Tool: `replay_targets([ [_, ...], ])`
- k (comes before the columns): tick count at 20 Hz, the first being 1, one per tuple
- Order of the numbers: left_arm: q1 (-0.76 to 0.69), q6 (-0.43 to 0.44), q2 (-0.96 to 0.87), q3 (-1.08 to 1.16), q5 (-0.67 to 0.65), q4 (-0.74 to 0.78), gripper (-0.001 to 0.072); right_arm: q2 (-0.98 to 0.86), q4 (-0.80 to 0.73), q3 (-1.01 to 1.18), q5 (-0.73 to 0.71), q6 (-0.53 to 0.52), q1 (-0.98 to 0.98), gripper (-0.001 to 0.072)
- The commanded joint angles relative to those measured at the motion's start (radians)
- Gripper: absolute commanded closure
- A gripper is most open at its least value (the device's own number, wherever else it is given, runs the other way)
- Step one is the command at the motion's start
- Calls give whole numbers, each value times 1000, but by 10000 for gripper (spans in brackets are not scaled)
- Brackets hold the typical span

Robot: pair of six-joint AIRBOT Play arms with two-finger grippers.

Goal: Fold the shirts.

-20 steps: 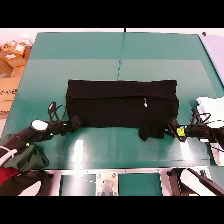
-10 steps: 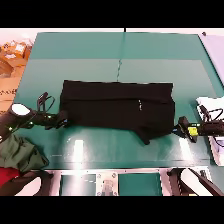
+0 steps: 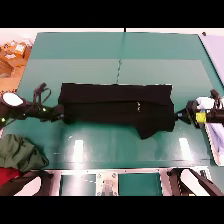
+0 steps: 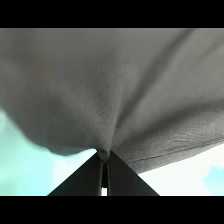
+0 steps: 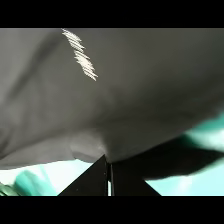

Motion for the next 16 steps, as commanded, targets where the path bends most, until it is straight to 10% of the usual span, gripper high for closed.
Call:
replay_targets([
  [1,1,21,-60,141,19,4,678,-106,112,131,-94,2,76,698],
  [10,1,159,-545,541,65,-193,675,-666,157,512,-245,0,192,698],
  [12,1,182,-619,591,118,-240,454,-755,158,564,-311,-19,207,698],
  [16,15,182,-649,609,229,-258,440,-850,159,645,-361,-50,204,669],
])
